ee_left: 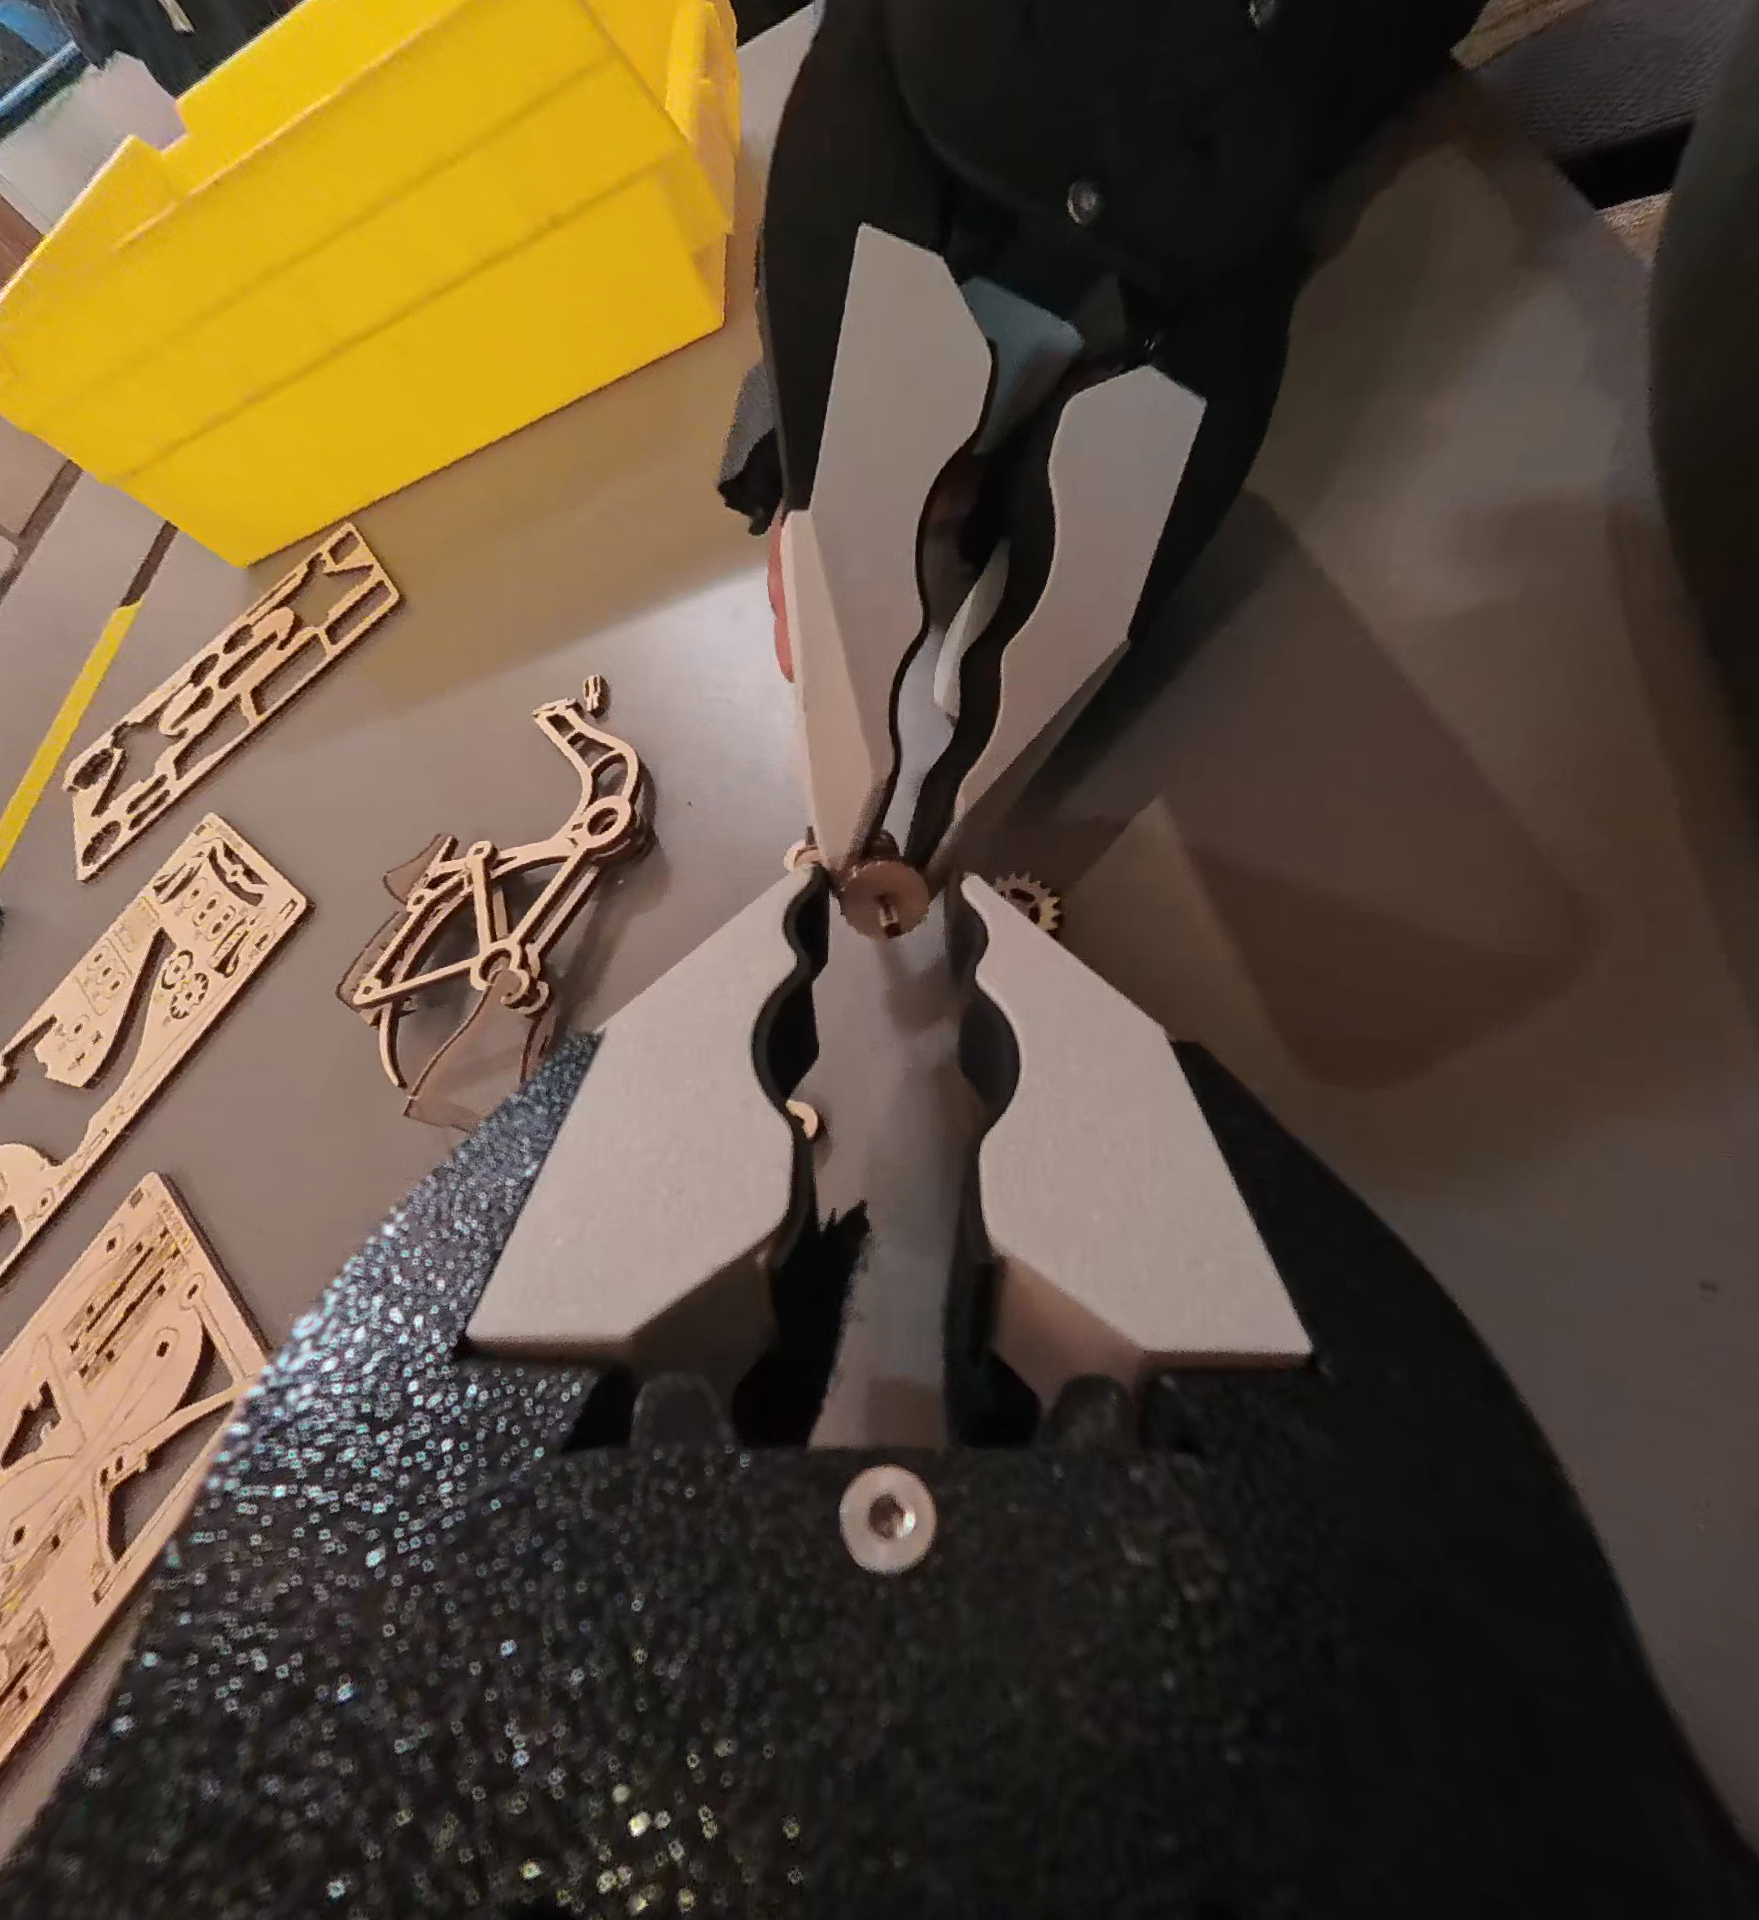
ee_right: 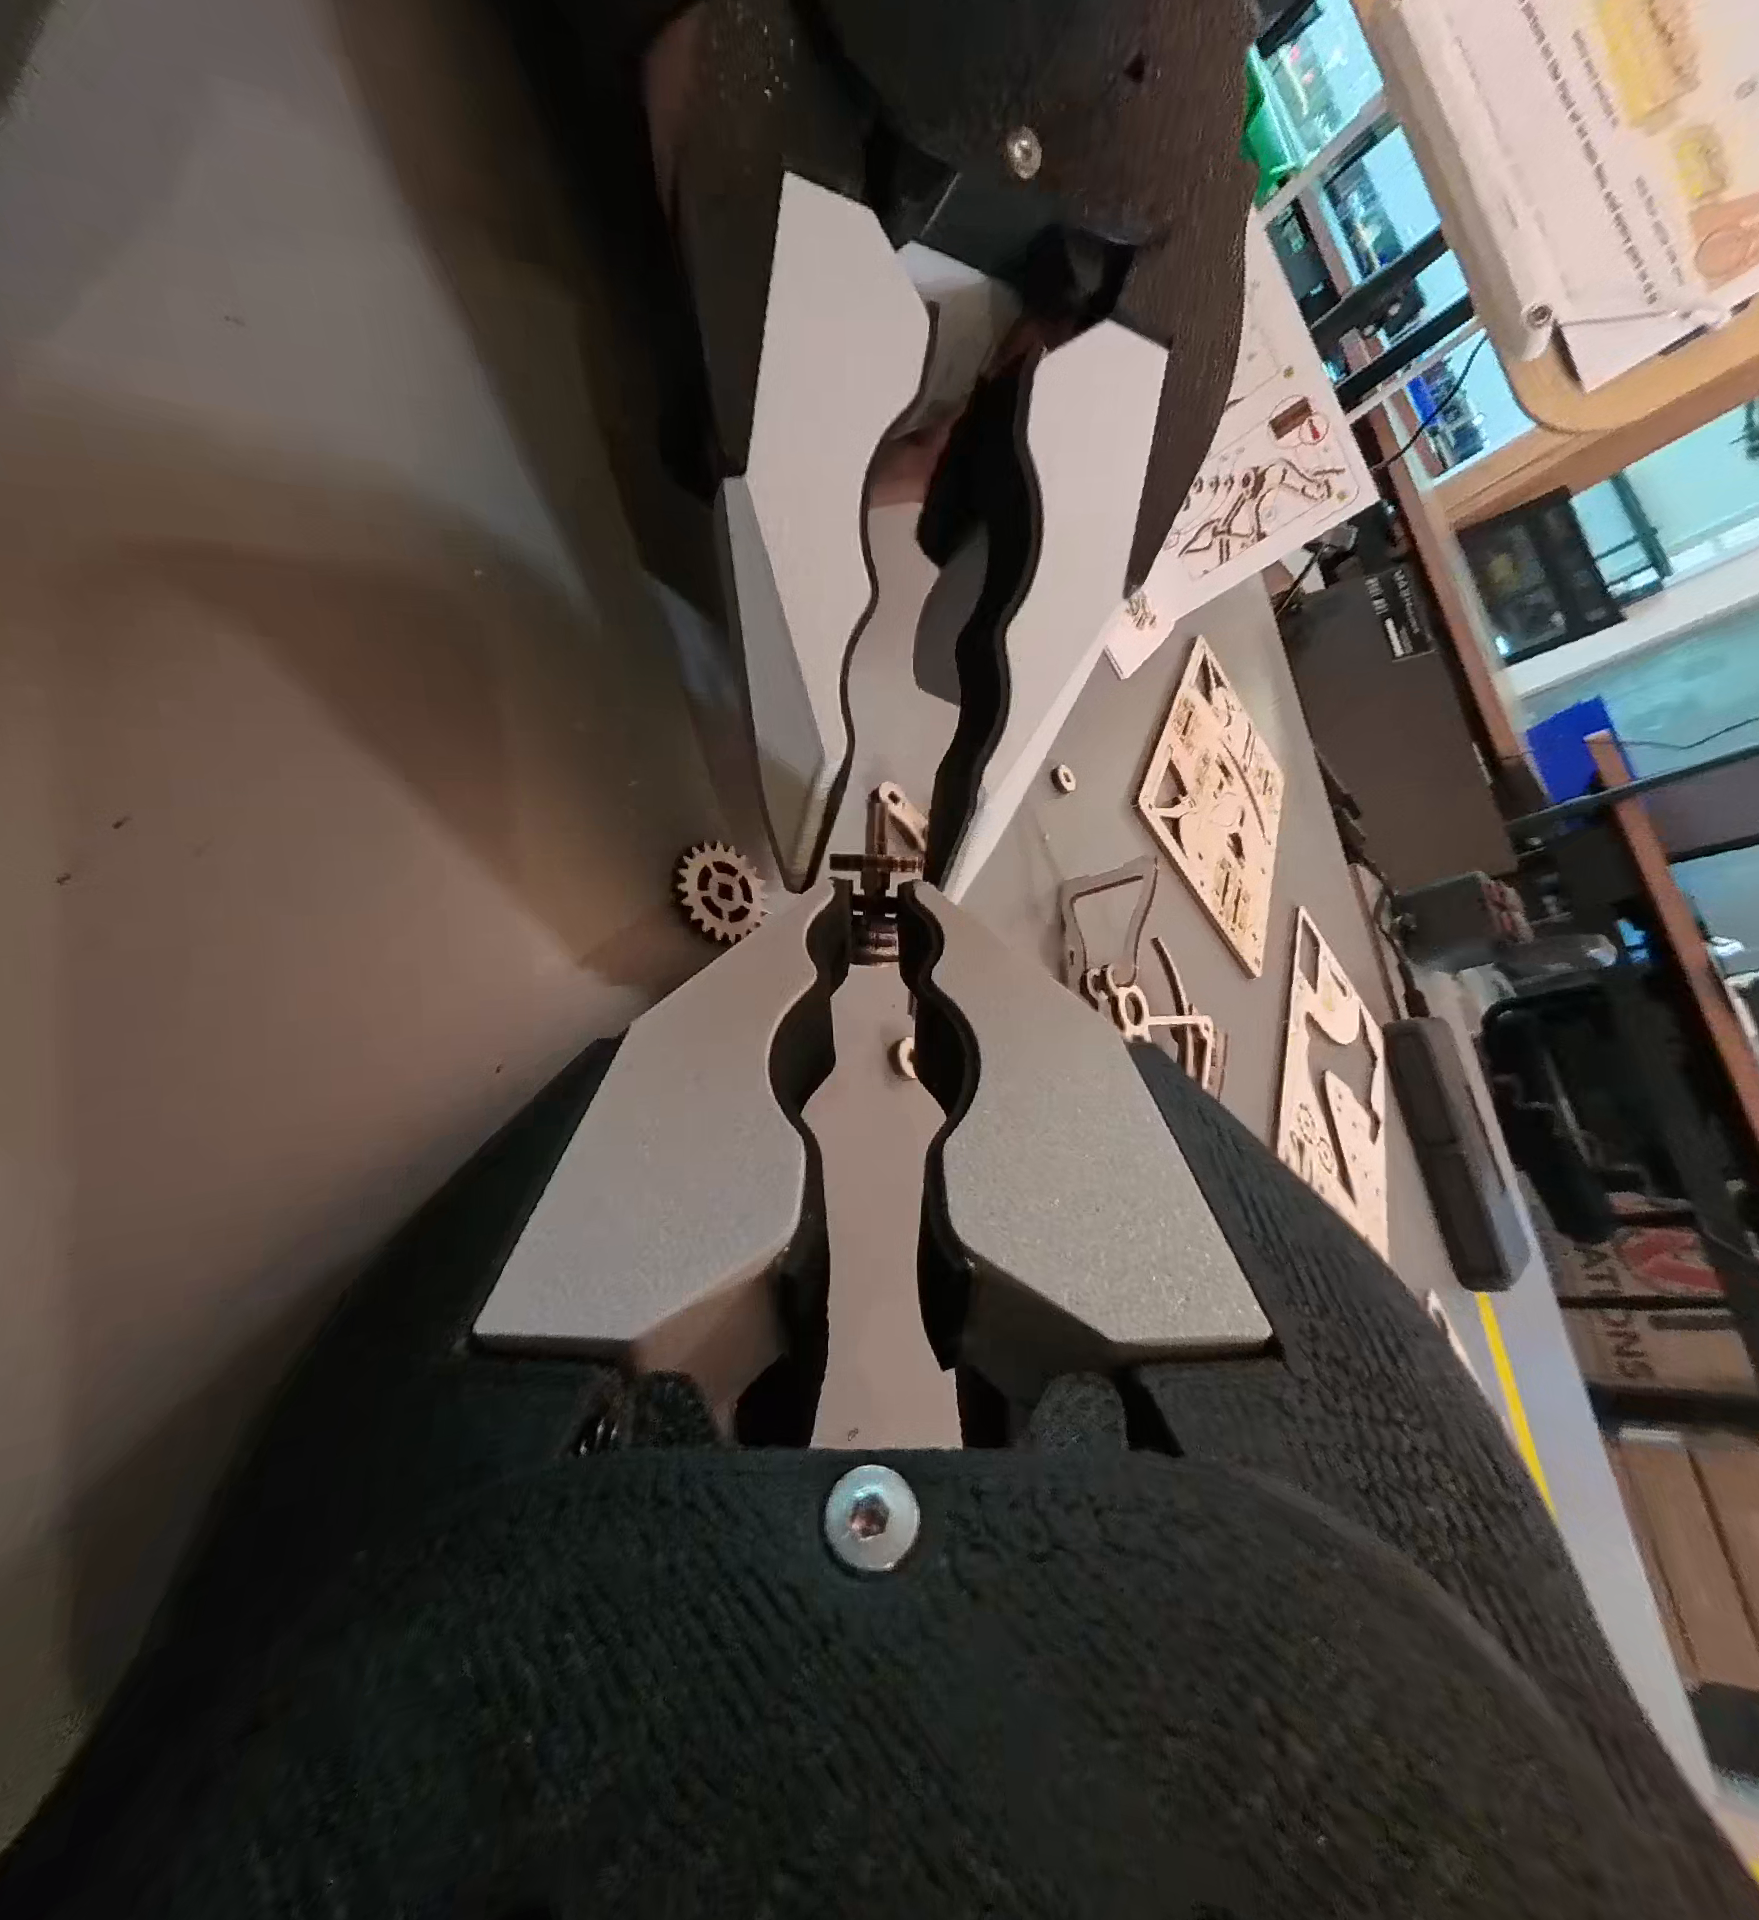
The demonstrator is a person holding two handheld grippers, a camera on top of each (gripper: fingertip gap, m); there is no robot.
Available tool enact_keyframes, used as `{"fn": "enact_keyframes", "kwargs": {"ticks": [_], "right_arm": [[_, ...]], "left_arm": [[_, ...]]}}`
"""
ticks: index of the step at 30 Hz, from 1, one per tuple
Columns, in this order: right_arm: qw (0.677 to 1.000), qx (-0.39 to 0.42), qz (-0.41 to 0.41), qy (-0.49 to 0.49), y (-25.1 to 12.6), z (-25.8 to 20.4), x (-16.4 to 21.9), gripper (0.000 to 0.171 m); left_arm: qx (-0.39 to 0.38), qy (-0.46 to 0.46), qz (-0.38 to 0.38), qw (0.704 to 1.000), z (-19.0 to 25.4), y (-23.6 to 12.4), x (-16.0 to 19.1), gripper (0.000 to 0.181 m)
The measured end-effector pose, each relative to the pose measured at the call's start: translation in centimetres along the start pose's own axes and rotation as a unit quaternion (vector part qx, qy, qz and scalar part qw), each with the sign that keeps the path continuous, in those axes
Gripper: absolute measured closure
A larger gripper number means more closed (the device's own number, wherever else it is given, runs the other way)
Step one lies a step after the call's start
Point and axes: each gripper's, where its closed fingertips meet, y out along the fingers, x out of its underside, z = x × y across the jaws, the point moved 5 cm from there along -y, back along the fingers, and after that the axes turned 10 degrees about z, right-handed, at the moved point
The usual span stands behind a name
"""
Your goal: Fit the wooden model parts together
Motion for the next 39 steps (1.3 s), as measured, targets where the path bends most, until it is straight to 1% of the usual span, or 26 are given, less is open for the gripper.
{"fn": "enact_keyframes", "kwargs": {"ticks": [7, 13, 18, 22, 24, 26, 39], "right_arm": [[0.999, -0.004, -0.014, 0.044, -0.05, 0.22, 0.07, 0.165], [0.998, -0.015, -0.023, 0.064, -0.04, 0.16, 0.16, 0.165], [0.997, -0.019, -0.029, 0.065, 0.0, 0.05, 0.25, 0.165], [0.997, -0.02, -0.026, 0.068, -0.04, 0.08, 0.2, 0.165], [0.997, -0.018, -0.024, 0.068, -0.08, 0.13, 0.15, 0.165], [0.997, -0.015, -0.021, 0.069, -0.13, 0.19, 0.11, 0.165], [0.998, -0.017, -0.022, 0.06, -0.09, 0.07, 0.17, 0.164]], "left_arm": [[-0.003, -0.011, -0.004, 1.0, -0.21, -0.16, 0.14, 0.166], [-0.013, 0.027, 0.009, 1.0, 0.02, -0.13, -0.07, 0.167], [-0.016, 0.034, 0.003, 0.999, 0.06, -0.03, 0.03, 0.165], [-0.024, 0.03, 0.005, 0.999, -0.19, -0.13, 0.04, 0.159], [-0.022, 0.029, 0.002, 0.999, -0.16, -0.14, 0.11, 0.161], [-0.018, 0.03, -0.003, 0.999, -0.04, -0.16, 0.23, 0.166], [-0.014, 0.02, -0.011, 1.0, 0.05, -0.04, 0.28, 0.167]]}}
